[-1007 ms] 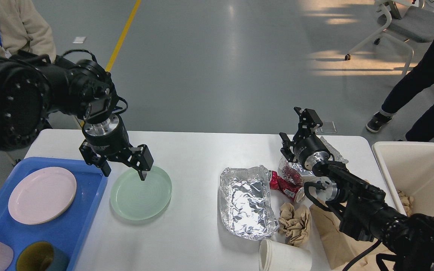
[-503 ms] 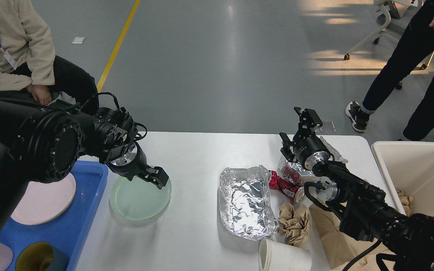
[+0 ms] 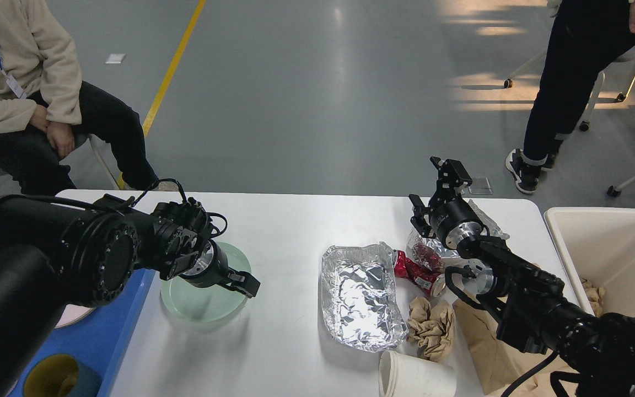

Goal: Tidy desktop
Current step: 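Grip the edge of the green saucer with the left gripper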

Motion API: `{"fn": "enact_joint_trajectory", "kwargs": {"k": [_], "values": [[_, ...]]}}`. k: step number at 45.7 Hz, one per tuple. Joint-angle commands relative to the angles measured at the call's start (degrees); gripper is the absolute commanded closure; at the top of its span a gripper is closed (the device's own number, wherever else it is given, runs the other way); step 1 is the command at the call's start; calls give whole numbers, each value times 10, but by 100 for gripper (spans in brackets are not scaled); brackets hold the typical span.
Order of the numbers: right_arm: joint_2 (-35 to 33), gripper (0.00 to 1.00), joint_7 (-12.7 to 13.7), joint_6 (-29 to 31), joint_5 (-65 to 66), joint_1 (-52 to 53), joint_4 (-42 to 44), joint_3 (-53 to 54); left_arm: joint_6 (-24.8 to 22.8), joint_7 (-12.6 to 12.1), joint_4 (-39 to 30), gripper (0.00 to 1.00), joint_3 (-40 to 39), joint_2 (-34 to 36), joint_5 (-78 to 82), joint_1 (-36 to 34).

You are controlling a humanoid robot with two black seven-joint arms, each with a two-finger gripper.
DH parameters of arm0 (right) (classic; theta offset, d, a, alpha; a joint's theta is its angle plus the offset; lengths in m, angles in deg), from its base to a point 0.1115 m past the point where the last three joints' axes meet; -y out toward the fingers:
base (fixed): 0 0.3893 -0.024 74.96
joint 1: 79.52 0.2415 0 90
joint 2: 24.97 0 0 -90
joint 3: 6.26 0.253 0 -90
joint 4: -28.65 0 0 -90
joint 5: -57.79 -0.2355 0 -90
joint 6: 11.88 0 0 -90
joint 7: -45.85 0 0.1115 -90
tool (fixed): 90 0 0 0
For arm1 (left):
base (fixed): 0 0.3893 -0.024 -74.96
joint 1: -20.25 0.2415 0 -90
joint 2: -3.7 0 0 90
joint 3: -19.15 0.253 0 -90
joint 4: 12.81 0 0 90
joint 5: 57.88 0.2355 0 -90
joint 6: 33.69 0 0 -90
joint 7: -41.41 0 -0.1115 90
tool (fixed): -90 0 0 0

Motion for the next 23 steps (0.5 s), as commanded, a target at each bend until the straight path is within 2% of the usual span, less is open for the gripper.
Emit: {"fn": "enact_joint_trajectory", "kwargs": {"k": [1, 7, 23], "values": [[0, 0, 0, 0, 0, 0, 0, 0, 0, -1, 11, 4, -1, -9, -1, 6], [0, 0, 0, -1, 0, 0, 0, 0, 7, -1, 12, 4, -12, -15, -1, 7], [0, 0, 0, -1, 0, 0, 0, 0, 90, -2, 23, 5, -13, -25, -1, 40]]}}
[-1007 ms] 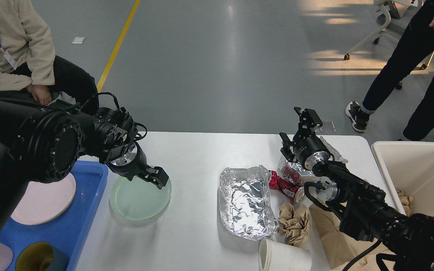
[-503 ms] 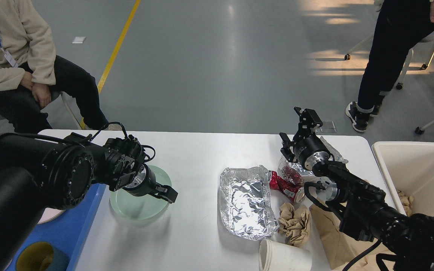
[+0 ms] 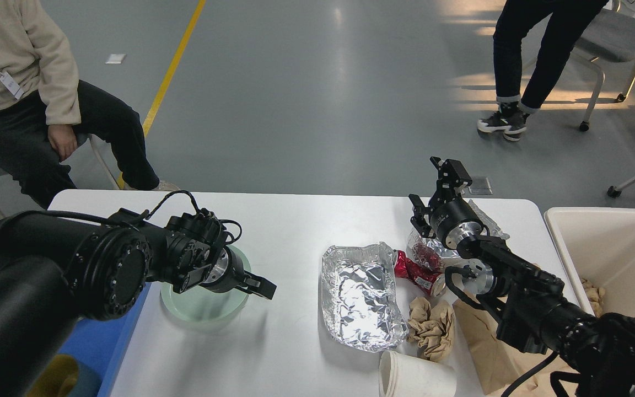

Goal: Tidy desktop
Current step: 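Grip the edge of the green saucer with the left gripper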

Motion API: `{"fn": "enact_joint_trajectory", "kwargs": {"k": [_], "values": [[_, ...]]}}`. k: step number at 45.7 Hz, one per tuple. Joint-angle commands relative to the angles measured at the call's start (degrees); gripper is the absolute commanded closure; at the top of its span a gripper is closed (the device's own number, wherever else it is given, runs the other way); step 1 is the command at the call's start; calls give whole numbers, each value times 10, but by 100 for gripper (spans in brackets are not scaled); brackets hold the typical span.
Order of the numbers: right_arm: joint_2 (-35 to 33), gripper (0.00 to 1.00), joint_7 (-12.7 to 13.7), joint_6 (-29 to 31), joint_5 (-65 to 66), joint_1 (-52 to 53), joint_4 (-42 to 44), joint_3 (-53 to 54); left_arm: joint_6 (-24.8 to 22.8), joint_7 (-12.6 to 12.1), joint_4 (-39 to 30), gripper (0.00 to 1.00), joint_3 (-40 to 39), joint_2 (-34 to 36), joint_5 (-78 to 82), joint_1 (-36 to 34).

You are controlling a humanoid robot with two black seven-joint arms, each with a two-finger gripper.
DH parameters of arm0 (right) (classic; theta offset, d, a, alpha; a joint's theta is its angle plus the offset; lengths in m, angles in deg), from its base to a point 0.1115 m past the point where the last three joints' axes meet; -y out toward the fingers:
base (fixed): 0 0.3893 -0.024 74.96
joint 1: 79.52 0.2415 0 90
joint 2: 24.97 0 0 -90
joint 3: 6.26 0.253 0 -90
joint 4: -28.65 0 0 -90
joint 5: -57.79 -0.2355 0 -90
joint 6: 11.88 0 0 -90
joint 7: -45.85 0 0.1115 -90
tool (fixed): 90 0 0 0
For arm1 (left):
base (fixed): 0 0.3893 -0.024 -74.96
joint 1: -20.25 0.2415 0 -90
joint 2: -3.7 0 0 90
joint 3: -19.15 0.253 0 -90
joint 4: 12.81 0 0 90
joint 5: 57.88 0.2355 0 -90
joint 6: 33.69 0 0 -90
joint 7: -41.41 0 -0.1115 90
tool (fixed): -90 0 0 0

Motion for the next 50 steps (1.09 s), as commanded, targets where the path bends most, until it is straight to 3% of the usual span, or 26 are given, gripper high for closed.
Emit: {"fn": "enact_joint_trajectory", "kwargs": {"k": [1, 11, 15, 21, 31, 41, 50], "values": [[0, 0, 0, 0, 0, -1, 0, 0, 20, -2, 14, 6, 1, -5, 0, 15], [0, 0, 0, 0, 0, 0, 0, 0, 19, -57, 35, 11, 2, -9, 0, 40], [0, 0, 0, -1, 0, 0, 0, 0, 15, -68, 35, 13, 2, -9, 0, 41], [0, 0, 0, 0, 0, 0, 0, 0, 12, -72, 35, 25, 3, -9, 0, 42], [0, 0, 0, 0, 0, -1, 0, 0, 9, -103, 34, 46, 3, -9, 0, 41], [0, 0, 0, 0, 0, 0, 0, 0, -44, -105, 33, 78, 3, -8, 0, 33], [0, 0, 0, 0, 0, -1, 0, 0, -53, -104, 33, 83, 3, -7, -1, 30]]}}
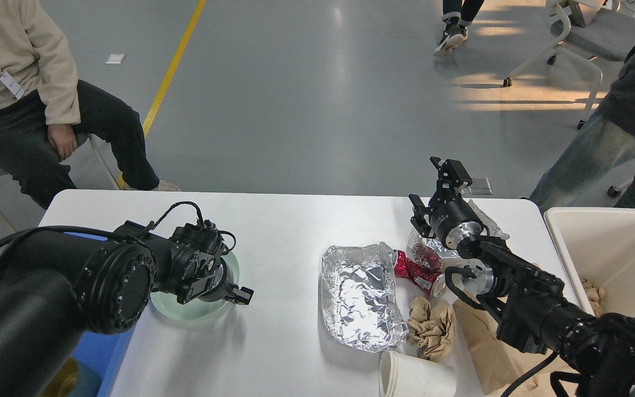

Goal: Tidy desktop
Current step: 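Grip the edge of the green saucer with the left gripper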

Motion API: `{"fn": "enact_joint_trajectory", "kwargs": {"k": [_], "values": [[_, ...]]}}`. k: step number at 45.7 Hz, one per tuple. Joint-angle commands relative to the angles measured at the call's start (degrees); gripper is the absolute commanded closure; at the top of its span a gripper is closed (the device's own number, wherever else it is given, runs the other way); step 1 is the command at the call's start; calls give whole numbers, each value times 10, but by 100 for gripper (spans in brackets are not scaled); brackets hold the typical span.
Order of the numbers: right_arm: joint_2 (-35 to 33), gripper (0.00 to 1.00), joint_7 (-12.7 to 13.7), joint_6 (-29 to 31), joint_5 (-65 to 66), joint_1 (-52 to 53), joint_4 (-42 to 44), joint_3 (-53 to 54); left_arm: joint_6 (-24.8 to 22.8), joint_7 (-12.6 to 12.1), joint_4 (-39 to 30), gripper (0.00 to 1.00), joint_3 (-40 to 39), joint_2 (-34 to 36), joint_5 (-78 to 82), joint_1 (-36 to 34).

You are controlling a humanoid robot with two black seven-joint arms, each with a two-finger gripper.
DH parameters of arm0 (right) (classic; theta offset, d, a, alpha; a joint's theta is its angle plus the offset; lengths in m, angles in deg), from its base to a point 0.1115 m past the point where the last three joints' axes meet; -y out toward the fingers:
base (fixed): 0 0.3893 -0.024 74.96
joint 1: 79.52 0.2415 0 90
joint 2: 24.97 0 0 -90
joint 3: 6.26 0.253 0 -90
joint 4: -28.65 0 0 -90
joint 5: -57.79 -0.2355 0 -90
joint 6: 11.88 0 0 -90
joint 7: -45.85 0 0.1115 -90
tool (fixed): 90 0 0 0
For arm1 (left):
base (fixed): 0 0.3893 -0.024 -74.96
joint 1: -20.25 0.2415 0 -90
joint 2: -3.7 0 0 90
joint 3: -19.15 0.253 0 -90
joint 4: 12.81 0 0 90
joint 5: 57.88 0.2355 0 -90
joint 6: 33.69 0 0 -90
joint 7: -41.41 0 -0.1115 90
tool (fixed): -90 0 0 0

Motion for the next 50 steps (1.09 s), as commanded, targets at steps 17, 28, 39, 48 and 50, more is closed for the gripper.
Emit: {"fn": "enact_joint_trajectory", "kwargs": {"k": [17, 28, 39, 48, 50], "values": [[0, 0, 0, 0, 0, 0, 0, 0, -11, 1, 0, 100, -7, 3, -2, -10], [0, 0, 0, -1, 0, 0, 0, 0, -12, 1, 0, 100, -32, 4, -2, -12], [0, 0, 0, -1, 0, 0, 0, 0, -29, 0, 0, 100, -100, 0, -1, -33], [0, 0, 0, -1, 0, 0, 0, 0, -110, 1, -11, 100, -186, -2, -1, -90], [0, 0, 0, 0, 0, -1, 0, 0, -135, 1, -11, 100, -205, -1, -1, -103]]}}
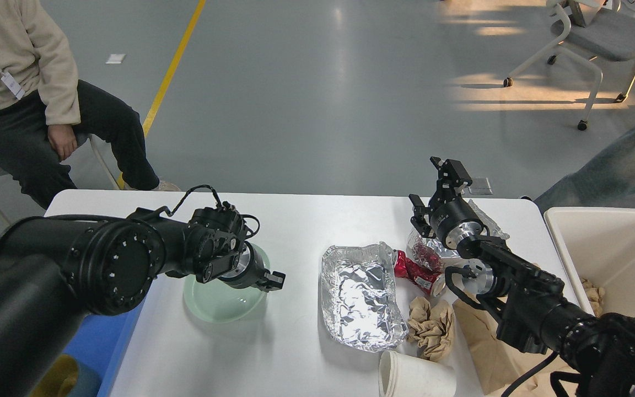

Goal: Tidy desktop
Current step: 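Grip the edge of the green saucer with the left gripper, then lift the green saucer and carry it toward the blue tray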

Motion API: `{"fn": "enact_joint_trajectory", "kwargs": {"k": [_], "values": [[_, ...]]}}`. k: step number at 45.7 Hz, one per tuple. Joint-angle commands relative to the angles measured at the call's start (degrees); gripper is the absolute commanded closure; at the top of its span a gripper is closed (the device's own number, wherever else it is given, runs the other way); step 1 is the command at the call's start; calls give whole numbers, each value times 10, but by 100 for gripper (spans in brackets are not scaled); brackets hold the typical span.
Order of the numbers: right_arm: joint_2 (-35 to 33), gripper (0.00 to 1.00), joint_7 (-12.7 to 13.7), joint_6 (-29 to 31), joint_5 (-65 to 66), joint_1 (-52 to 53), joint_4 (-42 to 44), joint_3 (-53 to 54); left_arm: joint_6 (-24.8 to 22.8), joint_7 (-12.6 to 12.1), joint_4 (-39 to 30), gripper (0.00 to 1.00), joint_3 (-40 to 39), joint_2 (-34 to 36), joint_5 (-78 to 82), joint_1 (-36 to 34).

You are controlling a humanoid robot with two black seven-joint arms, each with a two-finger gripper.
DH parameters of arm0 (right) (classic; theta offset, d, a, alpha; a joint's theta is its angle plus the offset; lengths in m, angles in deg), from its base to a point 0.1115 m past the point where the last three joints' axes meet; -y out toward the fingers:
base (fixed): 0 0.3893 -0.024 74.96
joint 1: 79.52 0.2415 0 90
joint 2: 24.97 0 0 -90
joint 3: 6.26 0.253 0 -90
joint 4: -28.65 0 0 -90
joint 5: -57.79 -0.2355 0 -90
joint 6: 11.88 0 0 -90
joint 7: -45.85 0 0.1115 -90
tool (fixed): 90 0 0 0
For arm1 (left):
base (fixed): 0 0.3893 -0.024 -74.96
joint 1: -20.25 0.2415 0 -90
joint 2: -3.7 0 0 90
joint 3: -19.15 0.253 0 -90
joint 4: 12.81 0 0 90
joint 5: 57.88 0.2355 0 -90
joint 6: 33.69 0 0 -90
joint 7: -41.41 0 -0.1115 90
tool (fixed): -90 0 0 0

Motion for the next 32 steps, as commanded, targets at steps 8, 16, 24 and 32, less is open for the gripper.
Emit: {"fn": "enact_joint_trajectory", "kwargs": {"k": [8, 16, 24, 32], "values": [[0, 0, 0, 0, 0, 0, 0, 0, -145, 2, -34, 100, -85, 6, 0, -90], [0, 0, 0, 0, 0, 0, 0, 0, -201, 3, -70, 100, -83, 28, -19, -145], [0, 0, 0, -1, 0, 0, 0, 0, -209, 2, -127, 100, -76, 73, -27, -194], [0, 0, 0, 0, 0, 0, 0, 0, -222, 1, -175, 100, -19, 115, -28, -226]]}}
